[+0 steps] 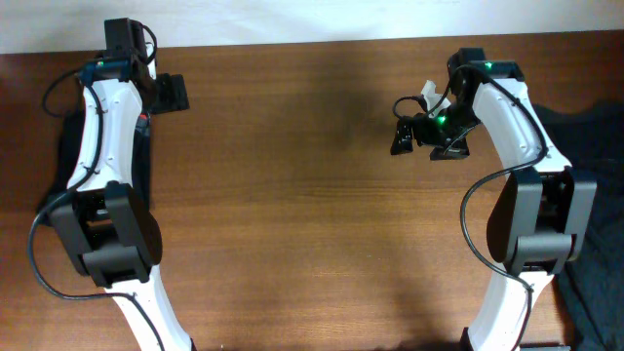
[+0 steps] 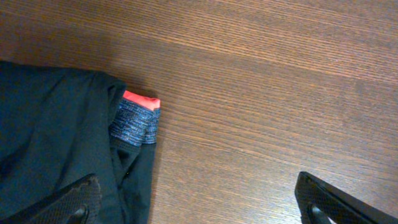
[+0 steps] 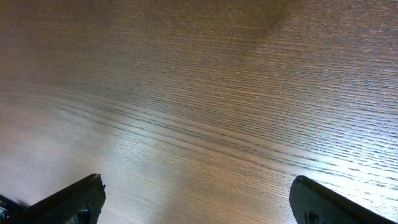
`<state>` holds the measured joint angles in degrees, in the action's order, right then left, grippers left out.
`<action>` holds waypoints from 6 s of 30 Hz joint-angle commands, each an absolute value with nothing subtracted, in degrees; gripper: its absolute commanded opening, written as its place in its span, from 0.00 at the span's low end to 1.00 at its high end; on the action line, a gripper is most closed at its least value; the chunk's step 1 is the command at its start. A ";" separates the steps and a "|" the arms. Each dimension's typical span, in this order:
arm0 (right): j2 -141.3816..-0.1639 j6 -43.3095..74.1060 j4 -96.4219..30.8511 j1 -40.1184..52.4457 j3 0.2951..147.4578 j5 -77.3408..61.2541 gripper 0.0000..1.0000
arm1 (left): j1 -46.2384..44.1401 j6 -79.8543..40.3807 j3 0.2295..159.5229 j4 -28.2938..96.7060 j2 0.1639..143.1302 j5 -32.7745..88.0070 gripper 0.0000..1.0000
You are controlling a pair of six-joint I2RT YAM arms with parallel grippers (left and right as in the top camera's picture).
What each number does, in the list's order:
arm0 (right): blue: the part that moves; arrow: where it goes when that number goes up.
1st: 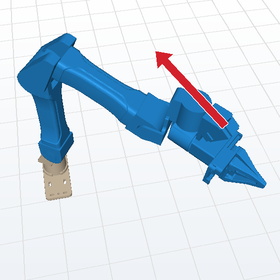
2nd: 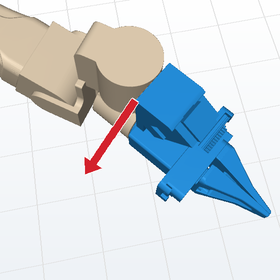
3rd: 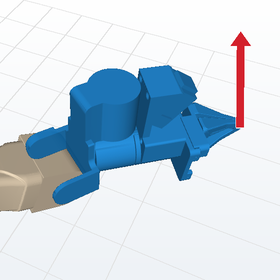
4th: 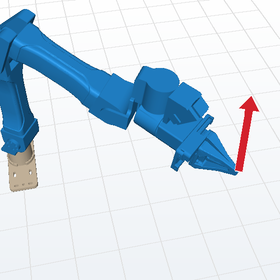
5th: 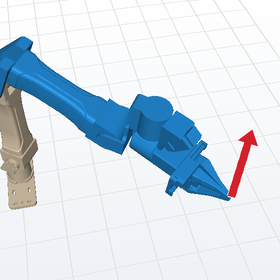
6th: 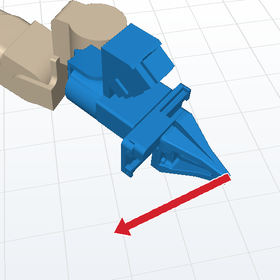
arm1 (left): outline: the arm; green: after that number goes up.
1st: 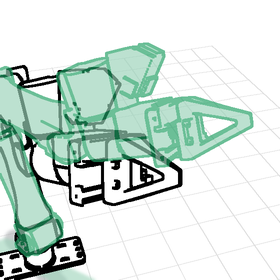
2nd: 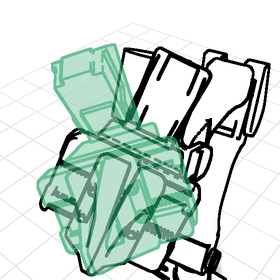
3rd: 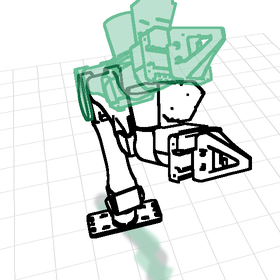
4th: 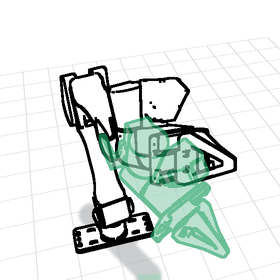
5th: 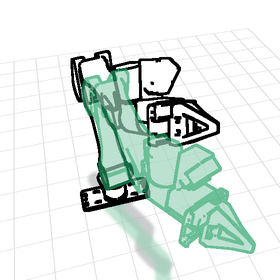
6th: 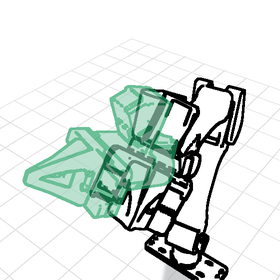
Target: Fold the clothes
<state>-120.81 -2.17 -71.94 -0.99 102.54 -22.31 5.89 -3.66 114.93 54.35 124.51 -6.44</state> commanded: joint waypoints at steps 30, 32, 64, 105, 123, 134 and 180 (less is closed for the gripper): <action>-119.31 -2.59 -71.94 -1.19 103.02 -21.96 0.99 | 6.00 -3.36 115.55 54.57 124.44 -6.24 0.99; -119.31 -2.57 -71.96 -1.15 103.02 -21.96 0.99 | 6.02 -3.36 115.55 54.57 124.44 -6.24 0.99; -119.31 -2.57 -71.72 -1.15 103.02 -21.96 0.99 | 6.00 -3.36 115.55 54.57 124.46 -6.24 0.99; -119.31 -2.57 -71.59 -1.15 103.02 -21.96 0.99 | 6.00 -3.36 115.55 54.57 124.46 -6.24 0.99; -119.31 -2.59 -71.59 -1.15 103.02 -21.96 0.99 | 6.00 -3.38 115.55 54.57 124.46 -6.26 0.99; -119.33 -2.59 -71.59 -1.15 103.02 -21.96 0.99 | 6.00 -3.36 115.55 54.57 124.46 -6.24 0.99; -42.00 -2.63 -47.16 14.61 80.55 -10.35 0.99 | 6.00 -3.36 115.55 54.57 124.51 -6.24 0.99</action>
